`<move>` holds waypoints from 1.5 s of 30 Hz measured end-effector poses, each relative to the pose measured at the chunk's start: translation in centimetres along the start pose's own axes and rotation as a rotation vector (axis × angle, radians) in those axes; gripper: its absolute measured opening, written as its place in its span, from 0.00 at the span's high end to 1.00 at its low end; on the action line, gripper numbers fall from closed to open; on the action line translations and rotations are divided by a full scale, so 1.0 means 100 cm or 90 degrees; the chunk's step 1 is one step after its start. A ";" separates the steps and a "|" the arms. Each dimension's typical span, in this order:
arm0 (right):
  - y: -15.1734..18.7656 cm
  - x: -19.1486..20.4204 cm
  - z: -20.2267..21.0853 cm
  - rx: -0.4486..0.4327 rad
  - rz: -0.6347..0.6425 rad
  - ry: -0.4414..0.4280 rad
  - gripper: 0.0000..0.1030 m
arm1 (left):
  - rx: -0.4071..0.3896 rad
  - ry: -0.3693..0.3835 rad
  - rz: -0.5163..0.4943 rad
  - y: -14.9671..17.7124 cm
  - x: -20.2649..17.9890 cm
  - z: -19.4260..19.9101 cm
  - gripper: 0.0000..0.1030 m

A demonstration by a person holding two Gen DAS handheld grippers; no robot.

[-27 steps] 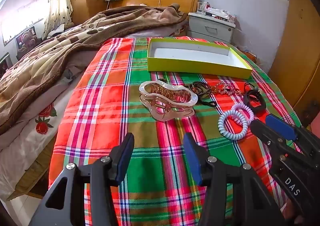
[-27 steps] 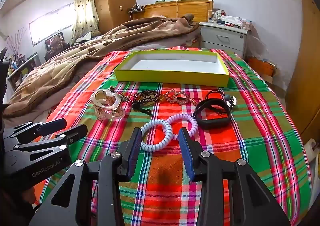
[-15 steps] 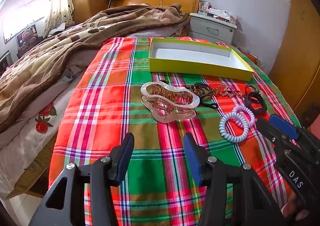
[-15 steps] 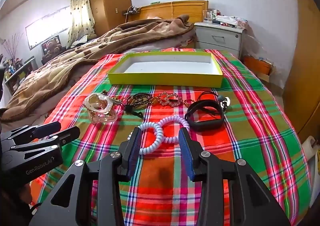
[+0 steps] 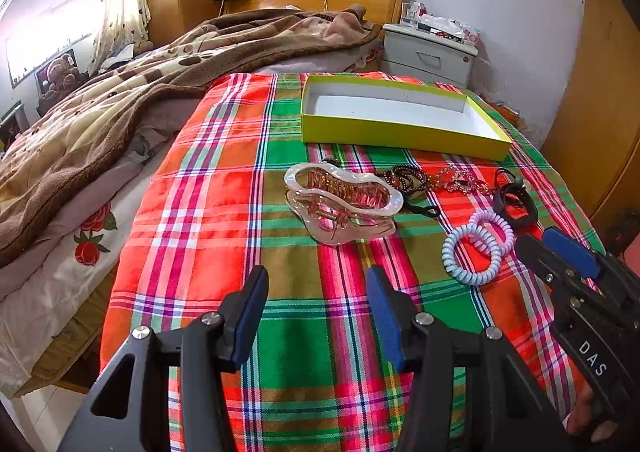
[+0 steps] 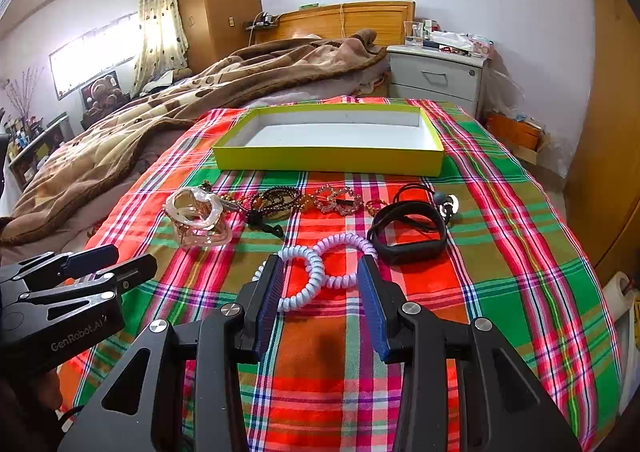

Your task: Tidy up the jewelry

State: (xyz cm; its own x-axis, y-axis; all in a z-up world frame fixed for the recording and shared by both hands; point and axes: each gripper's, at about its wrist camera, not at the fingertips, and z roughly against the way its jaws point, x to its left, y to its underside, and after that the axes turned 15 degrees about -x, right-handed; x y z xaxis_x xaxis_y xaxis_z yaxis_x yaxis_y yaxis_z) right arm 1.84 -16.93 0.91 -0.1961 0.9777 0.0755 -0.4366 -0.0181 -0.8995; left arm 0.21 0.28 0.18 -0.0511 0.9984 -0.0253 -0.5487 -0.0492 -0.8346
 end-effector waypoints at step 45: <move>-0.001 -0.004 0.002 -0.001 -0.006 0.010 0.62 | 0.003 -0.004 -0.013 -0.001 -0.005 0.001 0.49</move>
State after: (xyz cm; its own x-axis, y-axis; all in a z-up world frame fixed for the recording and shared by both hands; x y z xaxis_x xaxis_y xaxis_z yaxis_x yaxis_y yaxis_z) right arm 1.76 -17.40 1.08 -0.1787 0.9809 0.0770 -0.4372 -0.0091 -0.8993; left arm 0.17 -0.25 0.34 -0.0454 0.9990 -0.0051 -0.5538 -0.0294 -0.8321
